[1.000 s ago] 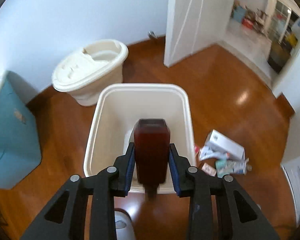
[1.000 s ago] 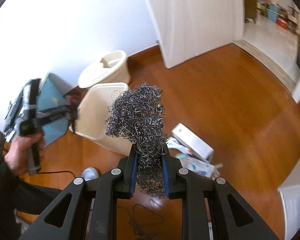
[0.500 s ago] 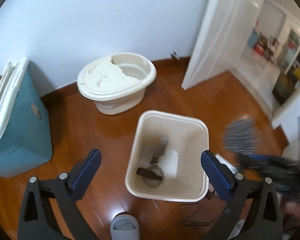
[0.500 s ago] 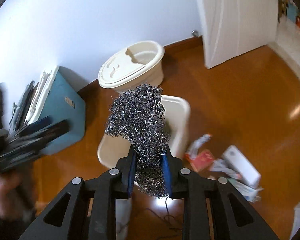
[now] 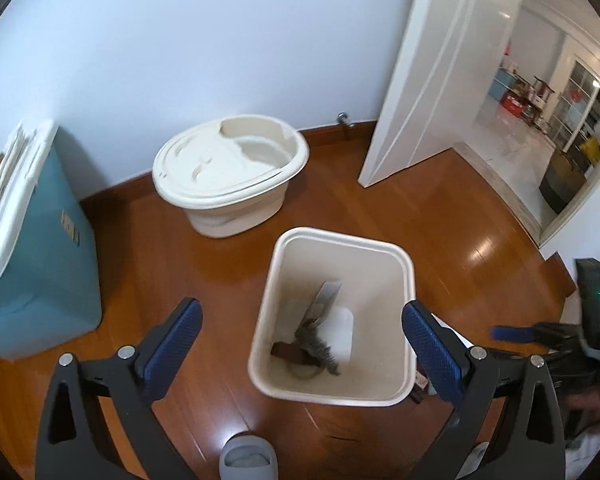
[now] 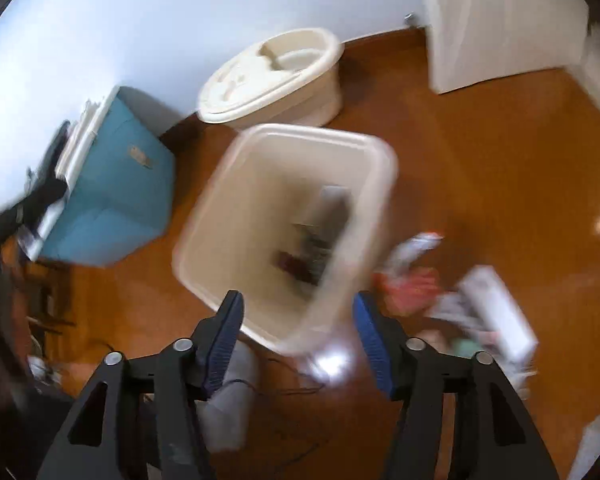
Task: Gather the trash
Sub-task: 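Grasp the clear plastic wrapper with the right tool while the left tool grasps the small red-white box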
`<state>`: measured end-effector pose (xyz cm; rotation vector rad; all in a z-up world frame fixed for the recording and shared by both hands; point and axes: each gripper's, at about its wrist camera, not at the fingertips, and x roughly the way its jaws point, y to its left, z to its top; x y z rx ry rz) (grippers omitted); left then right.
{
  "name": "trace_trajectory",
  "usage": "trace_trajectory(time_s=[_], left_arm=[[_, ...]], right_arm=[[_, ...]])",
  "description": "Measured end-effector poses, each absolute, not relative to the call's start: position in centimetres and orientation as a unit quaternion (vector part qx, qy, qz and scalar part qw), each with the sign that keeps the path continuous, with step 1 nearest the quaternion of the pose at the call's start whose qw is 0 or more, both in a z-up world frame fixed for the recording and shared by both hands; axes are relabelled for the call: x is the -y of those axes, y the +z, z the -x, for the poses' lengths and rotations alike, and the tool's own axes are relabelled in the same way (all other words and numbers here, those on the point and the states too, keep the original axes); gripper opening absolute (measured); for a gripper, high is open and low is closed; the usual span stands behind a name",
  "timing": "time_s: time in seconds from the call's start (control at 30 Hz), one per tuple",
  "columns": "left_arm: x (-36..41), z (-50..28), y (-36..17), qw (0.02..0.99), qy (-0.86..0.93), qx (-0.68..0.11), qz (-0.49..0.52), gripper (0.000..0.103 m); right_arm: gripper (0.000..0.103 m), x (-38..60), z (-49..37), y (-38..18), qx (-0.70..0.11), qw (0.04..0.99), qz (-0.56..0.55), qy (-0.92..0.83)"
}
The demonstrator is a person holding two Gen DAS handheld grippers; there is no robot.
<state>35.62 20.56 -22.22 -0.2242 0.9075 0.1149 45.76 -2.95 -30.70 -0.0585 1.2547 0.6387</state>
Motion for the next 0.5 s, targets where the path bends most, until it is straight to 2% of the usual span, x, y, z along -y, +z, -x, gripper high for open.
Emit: trace_trajectory(time_s=[0.03, 0.1, 0.27, 0.4, 0.5], left_arm=[[-19.9, -35.8, -22.3, 0.892, 0.054, -0.436, 0.105, 0.102], [-17.8, -36.3, -22.8, 0.895, 0.050, -0.431, 0.100, 0.102], [-10.6, -37.2, -25.7, 0.898, 0.021, -0.430, 0.086, 0.102], [-5.9, -37.5, -29.7, 0.890, 0.000, -0.450, 0.074, 0.102], [-4.0, -37.5, -33.2, 0.878, -0.002, -0.472, 0.081, 0.102]], right_arm=[[0.073, 5.9, -45.7, -31.0, -0.574, 0.768, 0.055, 0.278], [0.073, 10.5, -45.8, -32.8, -0.580, 0.771, 0.086, 0.247], [0.073, 20.5, -45.8, -42.1, -0.626, 0.752, 0.120, 0.166], [0.073, 22.4, -45.3, -48.6, -0.636, 0.738, 0.150, 0.169], [0.072, 19.2, -44.8, -51.4, -0.601, 0.733, 0.231, 0.219]])
